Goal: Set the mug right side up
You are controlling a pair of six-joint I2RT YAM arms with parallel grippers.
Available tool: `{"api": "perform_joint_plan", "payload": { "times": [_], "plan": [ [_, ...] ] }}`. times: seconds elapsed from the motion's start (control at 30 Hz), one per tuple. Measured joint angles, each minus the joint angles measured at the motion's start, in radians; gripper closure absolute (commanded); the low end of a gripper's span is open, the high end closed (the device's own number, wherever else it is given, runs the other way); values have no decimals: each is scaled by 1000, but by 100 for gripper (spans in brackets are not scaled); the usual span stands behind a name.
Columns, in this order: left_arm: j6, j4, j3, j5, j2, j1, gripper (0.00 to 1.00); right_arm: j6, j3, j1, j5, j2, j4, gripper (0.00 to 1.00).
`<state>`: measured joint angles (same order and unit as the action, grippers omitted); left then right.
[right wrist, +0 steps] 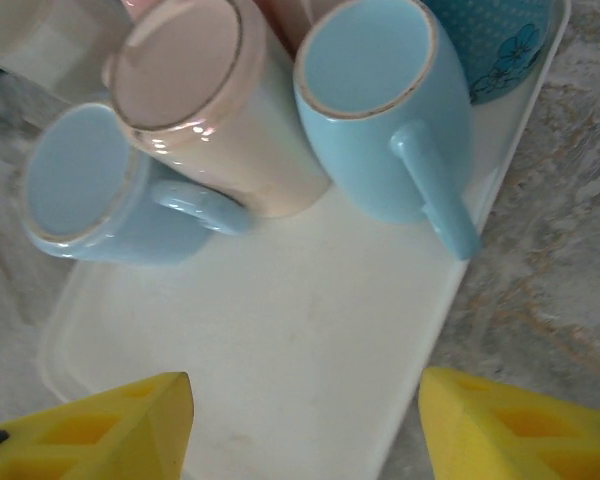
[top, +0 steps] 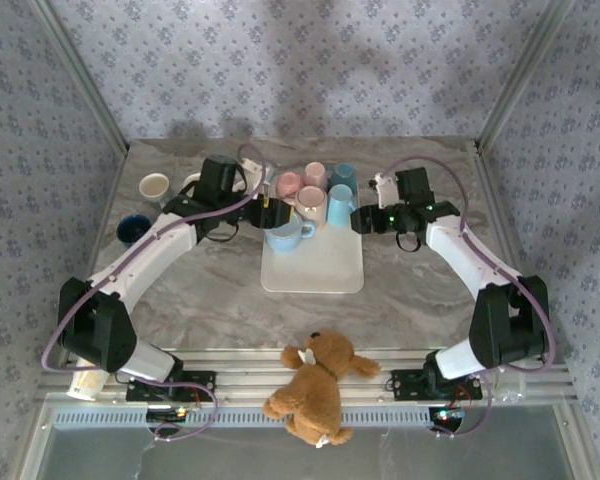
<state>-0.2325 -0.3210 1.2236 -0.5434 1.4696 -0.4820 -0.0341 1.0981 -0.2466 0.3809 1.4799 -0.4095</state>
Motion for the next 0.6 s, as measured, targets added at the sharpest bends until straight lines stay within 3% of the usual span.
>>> {"api": "perform_joint_plan", "payload": {
  "times": [0.27,0.43,0.6],
  "plan": [
    [-103,133,-51,-14,34,-45,40,246,74,0,-30,134,-12,43],
    [-132,163,-56,-10,51,-71,40,368,106,16,-28,209,11,51],
    [-138,170,-56,-10,66,-90,40,458,134,46,-18,292,22,51]
  ]
}}
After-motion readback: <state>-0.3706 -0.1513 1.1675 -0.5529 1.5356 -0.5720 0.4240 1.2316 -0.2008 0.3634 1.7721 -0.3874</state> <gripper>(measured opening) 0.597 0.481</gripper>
